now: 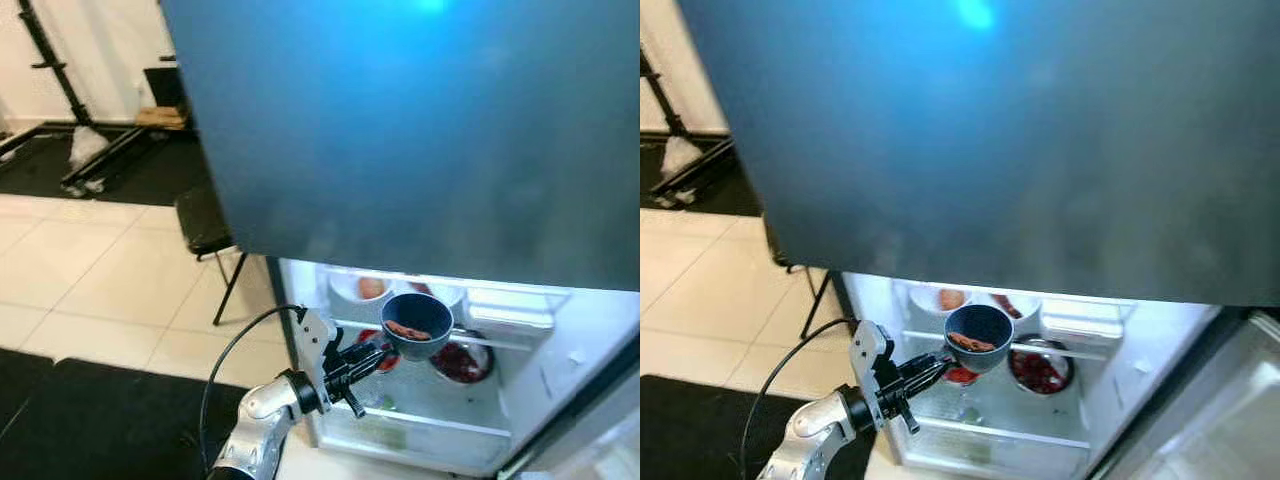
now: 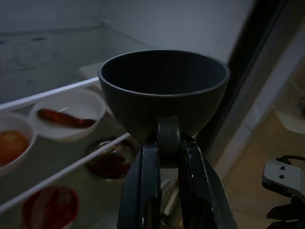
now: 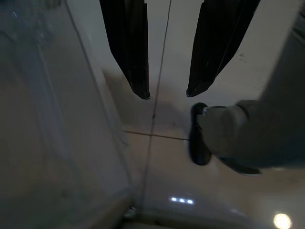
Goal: Restocking fridge
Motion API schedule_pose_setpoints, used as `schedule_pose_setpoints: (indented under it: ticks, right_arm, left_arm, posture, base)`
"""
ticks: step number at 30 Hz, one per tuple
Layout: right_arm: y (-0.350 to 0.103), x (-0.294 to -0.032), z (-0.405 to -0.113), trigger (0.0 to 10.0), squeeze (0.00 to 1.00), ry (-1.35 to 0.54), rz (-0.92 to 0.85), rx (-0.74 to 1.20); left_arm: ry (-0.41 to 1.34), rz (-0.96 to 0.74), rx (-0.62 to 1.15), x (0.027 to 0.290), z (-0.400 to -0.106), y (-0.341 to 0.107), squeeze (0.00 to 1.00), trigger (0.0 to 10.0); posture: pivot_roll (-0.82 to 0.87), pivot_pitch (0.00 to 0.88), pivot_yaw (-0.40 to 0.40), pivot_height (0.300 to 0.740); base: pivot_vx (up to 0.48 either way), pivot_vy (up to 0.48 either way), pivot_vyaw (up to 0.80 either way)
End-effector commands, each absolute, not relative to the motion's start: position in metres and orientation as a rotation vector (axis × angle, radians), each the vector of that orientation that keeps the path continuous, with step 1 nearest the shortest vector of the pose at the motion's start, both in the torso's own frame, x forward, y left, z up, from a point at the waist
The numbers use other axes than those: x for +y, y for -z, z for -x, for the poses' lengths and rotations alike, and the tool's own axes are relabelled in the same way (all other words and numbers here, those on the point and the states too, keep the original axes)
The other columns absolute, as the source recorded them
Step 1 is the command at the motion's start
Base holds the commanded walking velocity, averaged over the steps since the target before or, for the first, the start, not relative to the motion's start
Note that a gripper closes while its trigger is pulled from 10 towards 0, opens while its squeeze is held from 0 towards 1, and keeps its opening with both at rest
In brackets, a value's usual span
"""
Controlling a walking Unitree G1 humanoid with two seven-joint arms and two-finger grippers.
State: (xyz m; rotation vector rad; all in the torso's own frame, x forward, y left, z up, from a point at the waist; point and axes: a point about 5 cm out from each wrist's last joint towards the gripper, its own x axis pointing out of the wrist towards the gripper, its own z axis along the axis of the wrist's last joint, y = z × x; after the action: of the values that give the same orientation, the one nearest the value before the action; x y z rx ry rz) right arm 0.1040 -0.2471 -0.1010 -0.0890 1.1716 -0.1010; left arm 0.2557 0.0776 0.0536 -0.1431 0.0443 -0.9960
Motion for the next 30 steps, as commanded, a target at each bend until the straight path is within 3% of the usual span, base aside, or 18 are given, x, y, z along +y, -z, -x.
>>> schedule_pose_setpoints:
  ticks: [1,11,26,30]
  right_arm:
    - [0.103,-0.242,-0.103,10.0,0.0,0.076,0.094,1.179]
    - [0.101,-0.241,-0.11,10.0,0.0,0.075,0.072,1.151]
    - [0.103,-0.232,-0.108,10.0,0.0,0.057,0.018,1.155]
    - [0.103,-0.231,-0.109,10.0,0.0,0.05,0.01,1.143]
  left_arm:
    - [0.992,0.123,0.029,0.08,-0.257,-0.056,0.0,10.0]
    - [0.989,0.09,0.012,0.081,-0.258,-0.056,0.0,10.0]
    - [0.983,0.08,0.011,0.082,-0.259,-0.056,0.0,10.0]
    - [0.975,0.071,0.01,0.083,-0.26,-0.056,0.0,10.0]
  posture:
    - [0.0,0.0,-0.005,0.74]
    - [0.0,0.0,-0.004,0.74]
    - [0.0,0.0,0.009,0.74]
    - [0.0,0.0,0.01,0.74]
  base:
    - [0.0,0.0,0.0]
    - [0.0,0.0,0.0]
    - [0.0,0.0,-0.77]
    - [0.0,0.0,0.0]
